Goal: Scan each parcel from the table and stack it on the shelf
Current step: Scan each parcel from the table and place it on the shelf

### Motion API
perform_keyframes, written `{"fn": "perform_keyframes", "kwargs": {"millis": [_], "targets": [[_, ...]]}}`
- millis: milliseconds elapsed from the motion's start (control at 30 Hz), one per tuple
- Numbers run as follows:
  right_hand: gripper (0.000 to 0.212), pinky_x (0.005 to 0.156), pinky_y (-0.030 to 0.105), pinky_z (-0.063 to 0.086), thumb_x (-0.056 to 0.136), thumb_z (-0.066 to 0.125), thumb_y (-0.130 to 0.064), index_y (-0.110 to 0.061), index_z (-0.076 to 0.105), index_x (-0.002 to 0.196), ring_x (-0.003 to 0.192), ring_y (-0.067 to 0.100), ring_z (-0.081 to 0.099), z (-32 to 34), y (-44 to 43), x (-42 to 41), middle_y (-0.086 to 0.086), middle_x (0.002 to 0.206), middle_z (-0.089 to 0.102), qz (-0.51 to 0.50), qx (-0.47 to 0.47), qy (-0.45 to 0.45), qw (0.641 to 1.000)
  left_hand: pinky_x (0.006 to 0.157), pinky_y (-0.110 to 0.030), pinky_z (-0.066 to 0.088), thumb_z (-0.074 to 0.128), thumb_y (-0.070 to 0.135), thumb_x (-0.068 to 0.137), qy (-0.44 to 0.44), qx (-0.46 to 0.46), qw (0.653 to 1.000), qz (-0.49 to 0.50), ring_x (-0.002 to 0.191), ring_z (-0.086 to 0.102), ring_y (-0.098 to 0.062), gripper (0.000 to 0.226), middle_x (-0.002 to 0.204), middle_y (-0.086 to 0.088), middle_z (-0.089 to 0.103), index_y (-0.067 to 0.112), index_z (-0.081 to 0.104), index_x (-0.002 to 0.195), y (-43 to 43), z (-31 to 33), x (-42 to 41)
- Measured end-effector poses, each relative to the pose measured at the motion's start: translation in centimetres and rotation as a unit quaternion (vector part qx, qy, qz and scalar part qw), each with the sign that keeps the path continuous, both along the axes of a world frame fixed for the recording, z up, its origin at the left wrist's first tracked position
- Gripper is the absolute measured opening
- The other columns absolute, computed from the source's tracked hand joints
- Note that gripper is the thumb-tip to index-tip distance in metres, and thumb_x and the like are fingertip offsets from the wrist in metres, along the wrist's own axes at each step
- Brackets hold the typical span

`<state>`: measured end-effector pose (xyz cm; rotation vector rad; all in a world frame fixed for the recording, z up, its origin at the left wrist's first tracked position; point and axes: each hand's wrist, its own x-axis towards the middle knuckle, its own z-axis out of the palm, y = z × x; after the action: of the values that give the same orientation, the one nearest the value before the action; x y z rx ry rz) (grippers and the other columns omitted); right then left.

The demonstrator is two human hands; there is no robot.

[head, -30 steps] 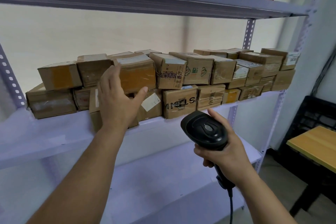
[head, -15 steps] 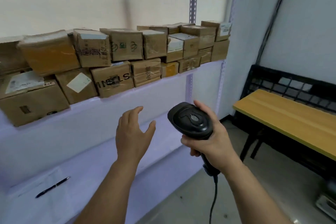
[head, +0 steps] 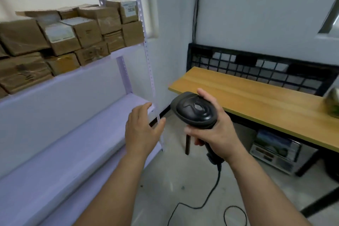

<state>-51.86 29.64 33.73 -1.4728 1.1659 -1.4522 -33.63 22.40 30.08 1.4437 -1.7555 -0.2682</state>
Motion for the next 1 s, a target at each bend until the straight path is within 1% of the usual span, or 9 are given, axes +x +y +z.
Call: {"fn": "perform_keyframes", "kwargs": {"millis": [133,233,400,600,733,800,867,933,1000], "targets": [[0.092,0.049,0.03,0.054,0.07,0.081,0.006,-0.046,0.043,0.135,0.067,0.018,0.065,-0.6,1.0,-5.7,-0.011,0.117,0.061,-0.036,0.005,0.004,0.999,0.097,-0.042,0.041,0.076,0.027,0.081,-0.005,0.001,0.999,-0.042,0.118,0.05,-0.03,0.057,0.124,-0.012,0.056,0.008,0.055,0.129,-0.1,-1.0,-6.2],[0.093,0.049,0.031,0.054,0.07,0.082,0.005,-0.045,0.042,0.137,0.063,0.025,0.063,-0.8,1.7,-9.2,-0.018,0.112,0.062,-0.062,0.011,0.009,0.998,0.097,-0.035,0.039,0.076,0.026,0.08,0.001,0.005,0.997,-0.075,0.116,0.05,-0.028,0.058,0.121,-0.011,0.057,0.007,0.054,0.13,-0.3,-1.3,-10.3],[0.093,0.048,0.035,0.055,0.07,0.082,0.005,-0.039,0.04,0.141,0.06,0.015,0.063,-1.4,2.7,-13.7,-0.005,0.122,0.059,-0.114,0.008,0.011,0.993,0.097,-0.034,0.039,0.076,0.027,0.08,0.014,0.017,0.992,-0.124,0.117,0.05,-0.025,0.057,0.123,-0.007,0.056,0.011,0.054,0.131,-0.8,-1.9,-15.8],[0.091,0.048,0.034,0.054,0.063,0.083,-0.015,-0.051,0.043,0.136,0.063,0.015,0.065,-2.5,3.7,-19.1,-0.008,0.119,0.062,-0.185,0.034,0.017,0.982,0.103,-0.039,0.039,0.07,0.035,0.085,0.013,0.043,0.98,-0.193,0.125,0.044,-0.02,0.06,0.132,-0.003,0.05,0.015,0.048,0.137,-2.1,-2.9,-23.1],[0.091,0.047,0.032,0.052,0.065,0.085,-0.008,-0.049,0.044,0.135,0.061,0.013,0.065,-2.6,3.5,-23.5,-0.006,0.118,0.063,-0.231,0.041,0.019,0.972,0.101,-0.037,0.039,0.068,0.038,0.085,0.01,0.054,0.97,-0.238,0.124,0.044,-0.018,0.061,0.132,0.001,0.05,0.018,0.046,0.138,-3.3,-3.3,-28.9],[0.09,0.048,0.033,0.053,0.067,0.085,-0.005,-0.049,0.044,0.135,0.059,0.015,0.065,-2.6,3.0,-25.9,-0.002,0.119,0.062,-0.253,0.047,0.022,0.966,0.1,-0.037,0.04,0.068,0.038,0.086,0.008,0.057,0.963,-0.263,0.121,0.045,-0.017,0.06,0.13,0.001,0.05,0.018,0.045,0.138,-4.2,-3.3,-31.8],[0.091,0.049,0.038,0.055,0.065,0.085,-0.009,-0.049,0.044,0.135,0.058,0.022,0.066,-2.8,2.2,-28.4,-0.002,0.117,0.063,-0.274,0.056,0.029,0.96,0.099,-0.037,0.041,0.067,0.038,0.086,0.005,0.058,0.957,-0.283,0.119,0.045,-0.016,0.061,0.128,0.001,0.05,0.019,0.045,0.139,-5.5,-3.3,-34.7],[0.092,0.052,0.039,0.057,0.065,0.088,-0.008,-0.049,0.045,0.135,0.062,0.024,0.067,-2.7,1.1,-30.7,-0.003,0.118,0.063,-0.298,0.061,0.032,0.952,0.1,-0.034,0.039,0.066,0.038,0.086,-0.001,0.061,0.951,-0.302,0.119,0.044,-0.016,0.06,0.128,0.001,0.05,0.018,0.044,0.139,-6.9,-3.3,-37.4],[0.093,0.057,0.035,0.058,0.063,0.09,-0.012,-0.048,0.045,0.136,0.072,0.019,0.067,-2.4,0.0,-33.1,-0.004,0.122,0.062,-0.318,0.063,0.042,0.945,0.101,-0.031,0.036,0.066,0.038,0.087,-0.006,0.062,0.946,-0.317,0.121,0.044,-0.016,0.059,0.13,0.0,0.05,0.017,0.045,0.138,-8.5,-3.1,-40.2]]}}
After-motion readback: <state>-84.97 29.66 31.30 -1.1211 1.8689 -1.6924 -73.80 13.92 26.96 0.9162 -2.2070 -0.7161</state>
